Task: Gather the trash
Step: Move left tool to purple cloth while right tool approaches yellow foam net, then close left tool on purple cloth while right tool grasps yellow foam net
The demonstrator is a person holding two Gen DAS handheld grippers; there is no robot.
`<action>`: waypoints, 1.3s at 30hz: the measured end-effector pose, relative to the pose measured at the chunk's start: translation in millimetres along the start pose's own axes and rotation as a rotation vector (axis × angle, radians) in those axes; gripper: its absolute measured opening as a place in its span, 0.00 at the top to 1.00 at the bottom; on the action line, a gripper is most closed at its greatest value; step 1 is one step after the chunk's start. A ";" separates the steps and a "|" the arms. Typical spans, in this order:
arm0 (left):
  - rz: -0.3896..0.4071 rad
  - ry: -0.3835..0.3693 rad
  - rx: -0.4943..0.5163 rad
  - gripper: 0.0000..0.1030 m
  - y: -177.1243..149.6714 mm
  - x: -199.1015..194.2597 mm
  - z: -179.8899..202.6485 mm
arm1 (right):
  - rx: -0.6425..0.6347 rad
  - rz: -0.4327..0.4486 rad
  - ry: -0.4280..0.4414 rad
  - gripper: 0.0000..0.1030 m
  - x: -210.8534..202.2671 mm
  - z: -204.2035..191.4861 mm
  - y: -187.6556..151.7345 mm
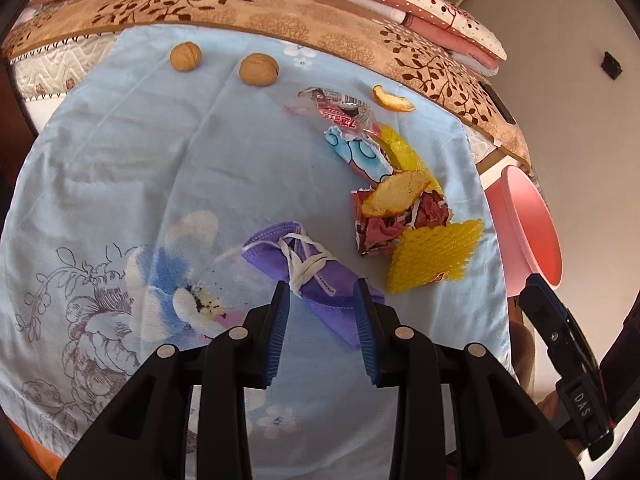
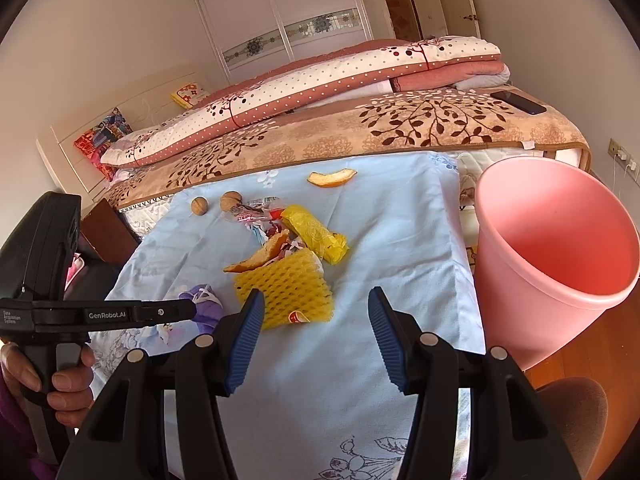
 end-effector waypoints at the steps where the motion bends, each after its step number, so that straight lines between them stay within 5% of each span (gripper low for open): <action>1: -0.002 0.005 -0.041 0.68 2.1 2.4 -1.8 | 0.002 0.000 0.002 0.48 0.0 1.4 0.1; 6: -0.001 0.008 -0.224 0.56 9.5 11.7 -9.7 | 0.012 0.003 0.016 0.48 -0.1 8.1 -0.6; 10: 0.002 0.030 -0.270 0.53 12.2 19.5 -6.2 | 0.028 -0.002 0.027 0.48 0.8 15.3 -2.4; 16: -0.012 0.026 -0.241 0.54 12.7 31.4 0.9 | 0.061 -0.017 0.034 0.48 5.8 26.8 -3.8; 23: 0.024 0.060 -0.156 0.72 13.7 24.4 2.2 | 0.044 -0.029 0.066 0.48 11.3 21.7 -2.5; 39: 0.110 0.049 0.027 0.73 11.5 -11.6 -9.3 | -0.082 -0.107 0.127 0.42 67.6 -17.6 20.5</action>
Point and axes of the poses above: each gripper's, at about its wrist camera, not at the fingertips, and x roughly the way its jaws point, z to its right, y to its top, the point moved 1 cm from there along x, roughly the way its jaws point, and after that the axes turned 15 degrees about -y, right-handed, at the moved point
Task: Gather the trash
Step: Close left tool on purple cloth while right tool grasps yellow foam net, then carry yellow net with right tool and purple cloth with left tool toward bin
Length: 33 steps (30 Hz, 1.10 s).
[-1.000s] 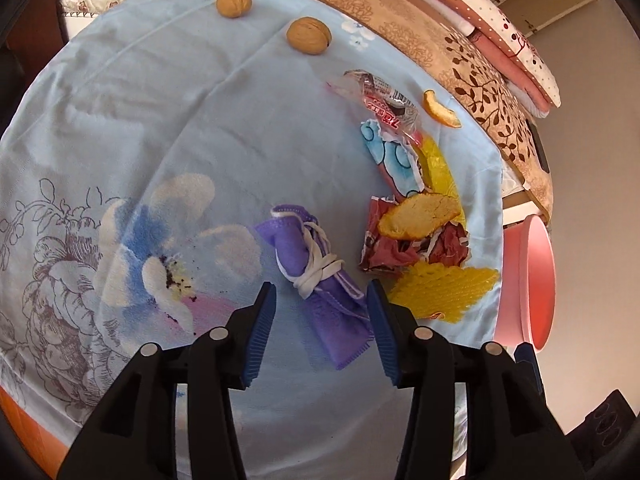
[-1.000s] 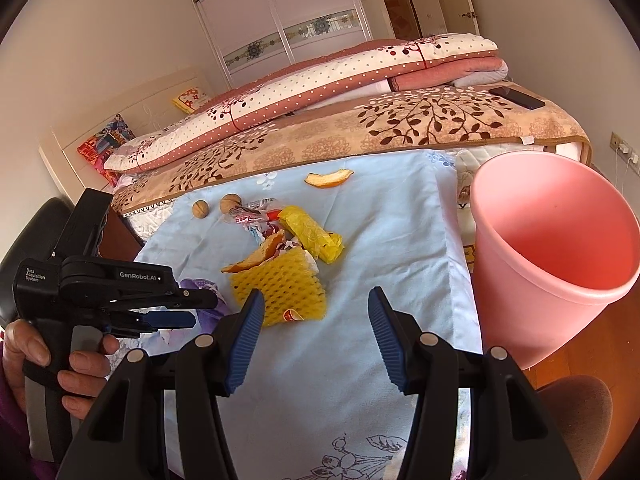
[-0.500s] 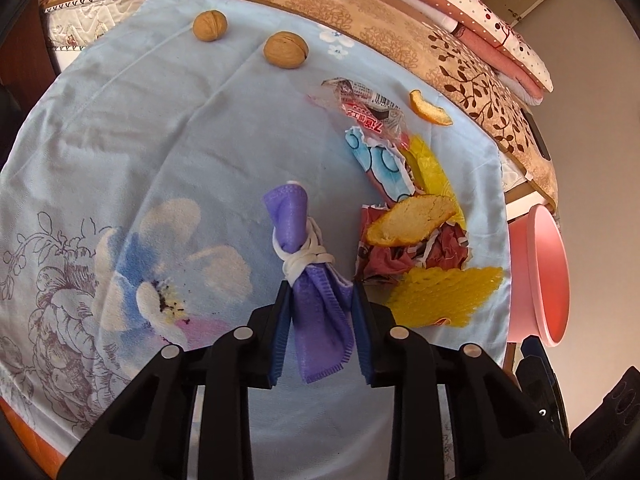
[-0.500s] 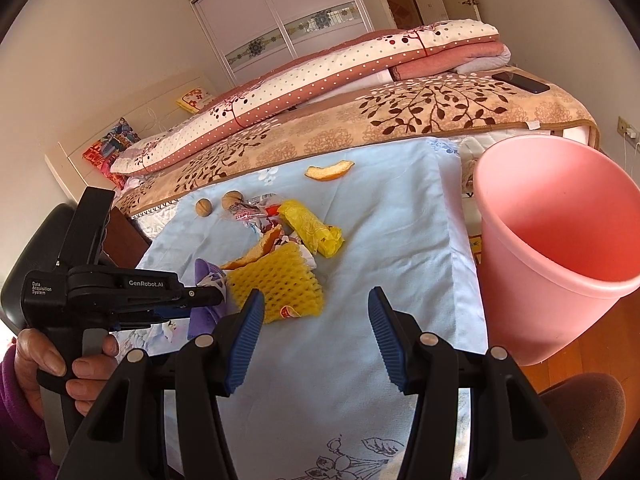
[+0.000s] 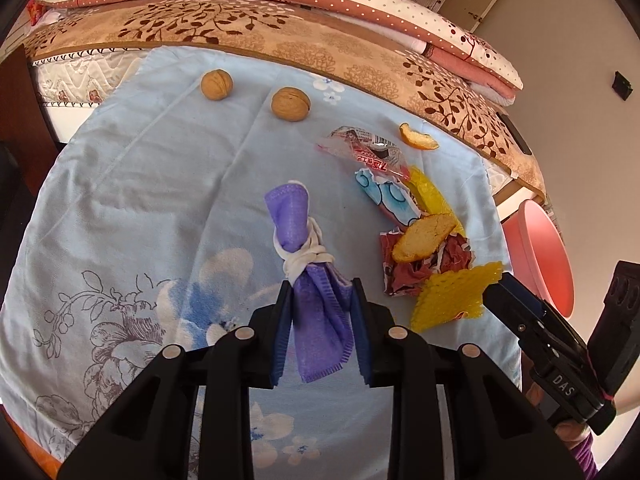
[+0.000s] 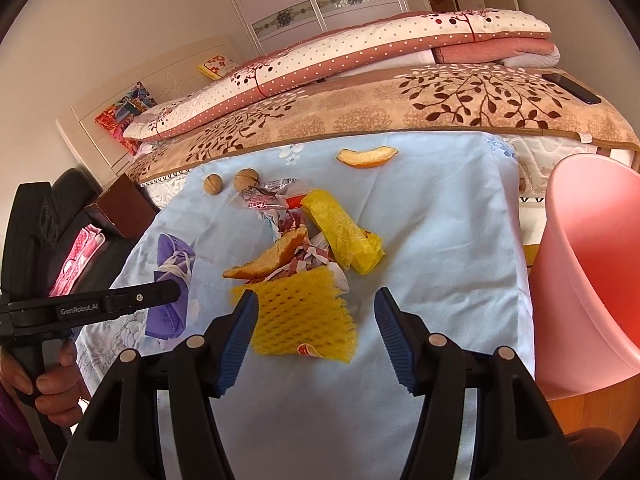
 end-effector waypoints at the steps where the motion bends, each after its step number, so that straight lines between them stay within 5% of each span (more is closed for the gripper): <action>1: -0.001 -0.004 0.002 0.73 0.0 -0.2 -1.0 | -0.003 -0.013 0.008 0.42 4.1 -0.1 1.2; 3: -0.002 -0.011 0.005 0.73 0.3 -0.5 -3.0 | -0.012 -0.039 0.033 0.43 9.9 -1.4 1.9; 5: -0.003 -0.016 0.004 0.73 0.2 -0.6 -5.8 | -0.021 -0.057 0.041 0.67 12.5 -3.5 0.4; 8: -0.005 -0.023 -0.004 0.73 0.5 -0.3 -9.3 | -0.029 -0.083 0.040 0.87 12.2 -4.9 -5.3; 22: 0.049 -0.086 0.089 0.73 1.6 -17.3 13.5 | 0.024 0.054 0.058 0.93 -60.1 9.2 -15.5; 33: 0.087 -0.236 0.257 0.73 11.1 -19.8 88.3 | 0.146 0.224 -0.128 0.93 -107.8 62.2 -0.9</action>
Point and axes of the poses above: each gripper's, at about its wrist camera, not at the fingertips, and x roughly the way its jaws point, z to its right, y to its top, the point moved 1 cm from there along x, roughly the way its jaws point, and after that the axes turned 15 degrees about -y, right-handed, at the moved point
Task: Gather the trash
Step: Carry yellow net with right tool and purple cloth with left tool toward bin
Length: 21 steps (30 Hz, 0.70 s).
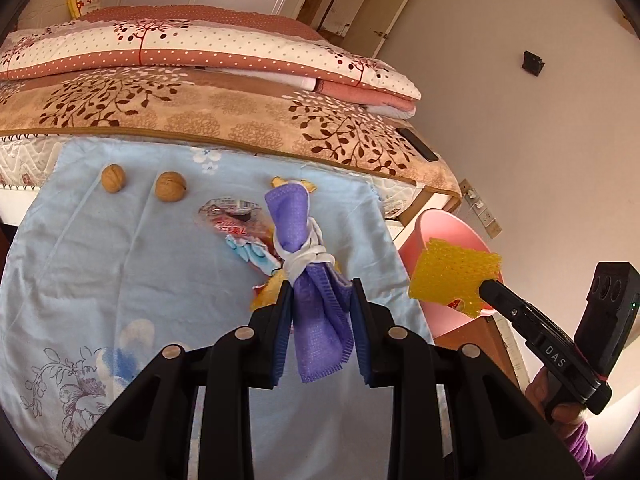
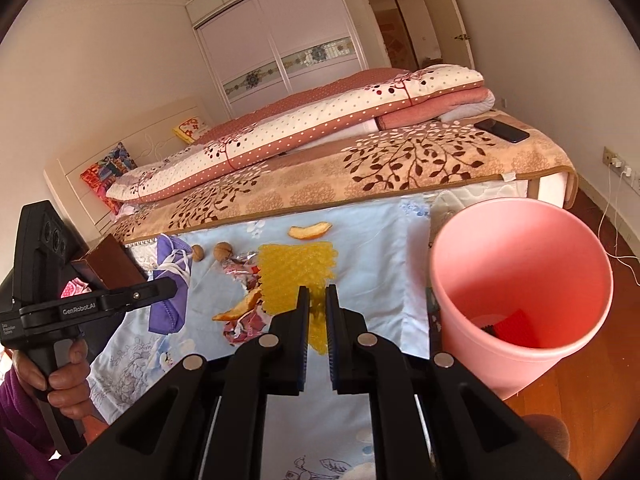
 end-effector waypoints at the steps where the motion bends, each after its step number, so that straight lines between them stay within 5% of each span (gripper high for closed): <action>1: -0.006 -0.013 0.019 0.73 2.3 5.1 7.6 | 0.015 0.010 -0.025 0.93 -1.3 7.5 2.0; 15: -0.081 -0.182 0.206 0.73 19.1 96.6 101.0 | 0.170 0.054 -0.341 0.93 -6.7 107.5 10.1; 21: -0.129 -0.217 0.244 0.73 17.8 137.7 123.8 | 0.196 0.049 -0.395 0.93 -4.2 129.5 5.8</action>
Point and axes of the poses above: each gripper's, at about its wrist camera, not at the fingertips, and x roughly the way its jaws point, z to its right, y to its top, the point moved 1 cm from there along x, roughly the way its jaws point, and after that the axes turned 15 degrees about -y, right-handed, at the moved point
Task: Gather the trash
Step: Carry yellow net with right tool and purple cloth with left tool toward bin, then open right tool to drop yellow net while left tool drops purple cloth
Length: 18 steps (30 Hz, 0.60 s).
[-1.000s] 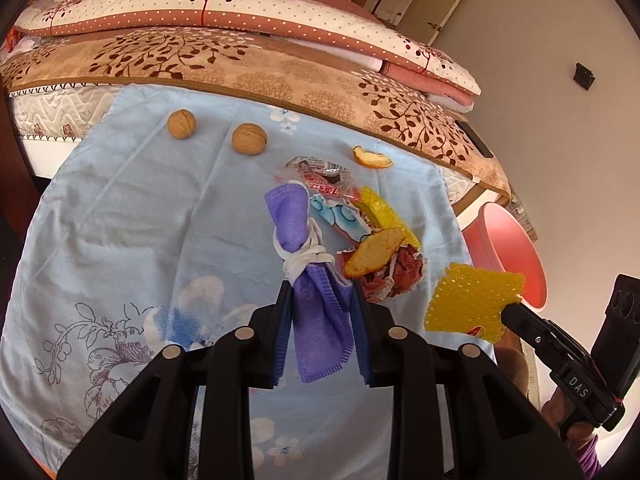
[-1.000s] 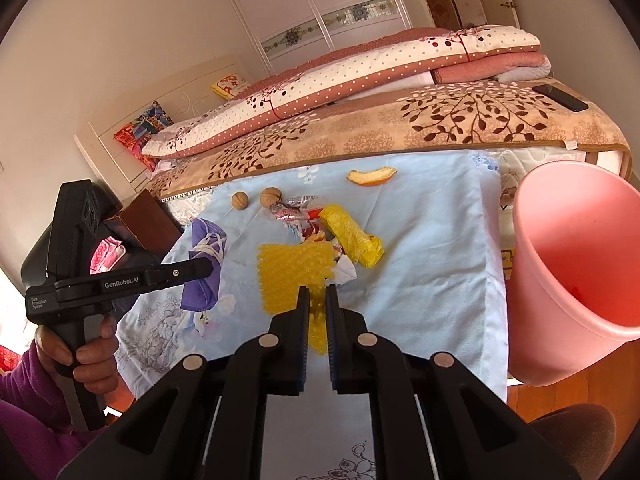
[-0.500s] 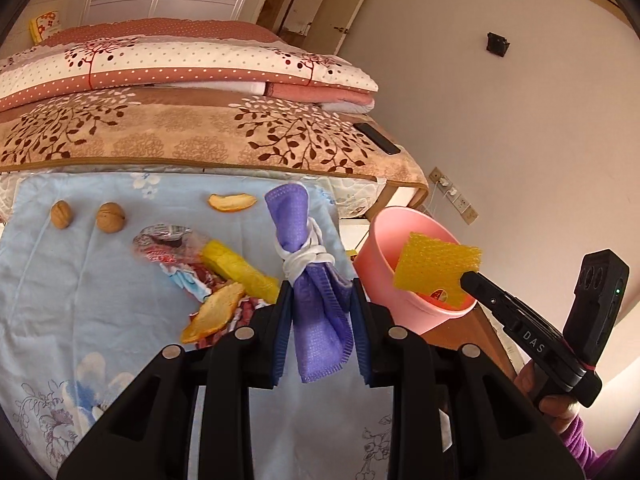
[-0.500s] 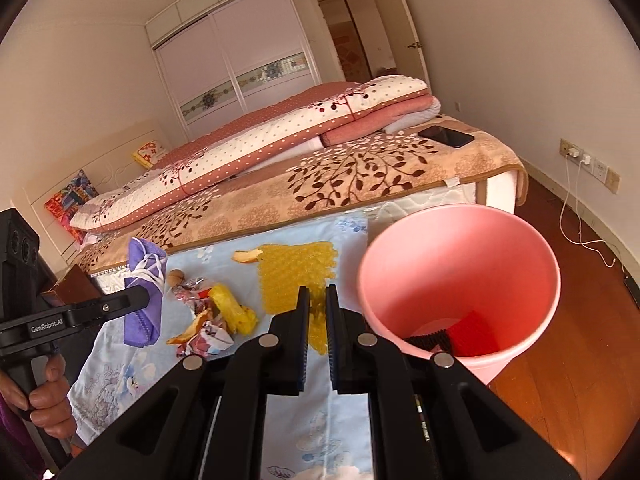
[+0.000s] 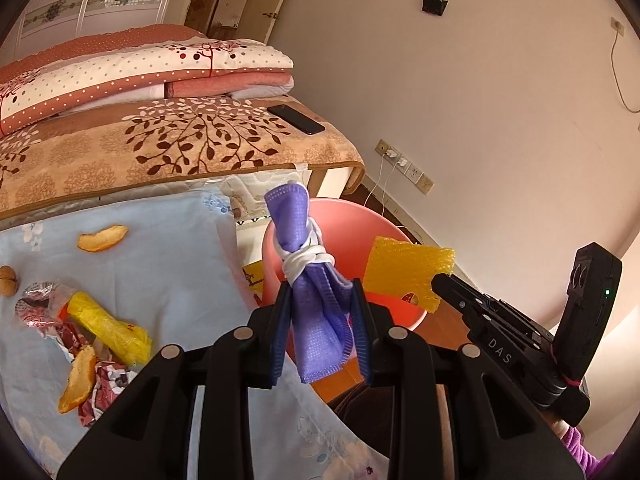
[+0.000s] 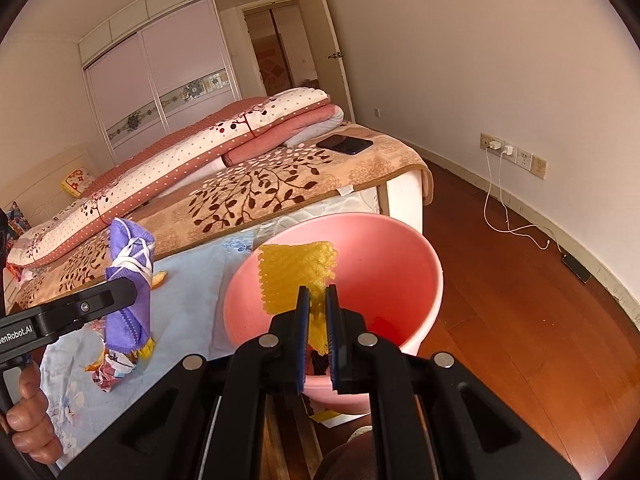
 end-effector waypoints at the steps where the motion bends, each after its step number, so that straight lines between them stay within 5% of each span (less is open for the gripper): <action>1: -0.008 -0.006 0.005 0.73 0.7 7.0 1.3 | 0.002 -0.001 -0.008 0.93 2.5 1.9 0.1; 18: -0.120 0.009 0.019 0.67 0.9 78.2 -2.5 | 0.017 -0.035 -0.073 0.93 29.7 19.7 -5.4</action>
Point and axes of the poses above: each gripper's, at about its wrist camera, not at the fingertips, and x roughly the way its jaws point, z to its right, y to its top, the point moved 1 cm from there along x, roughly the way its jaws point, and after that the axes turned 15 degrees about -y, right-handed, at the moved point
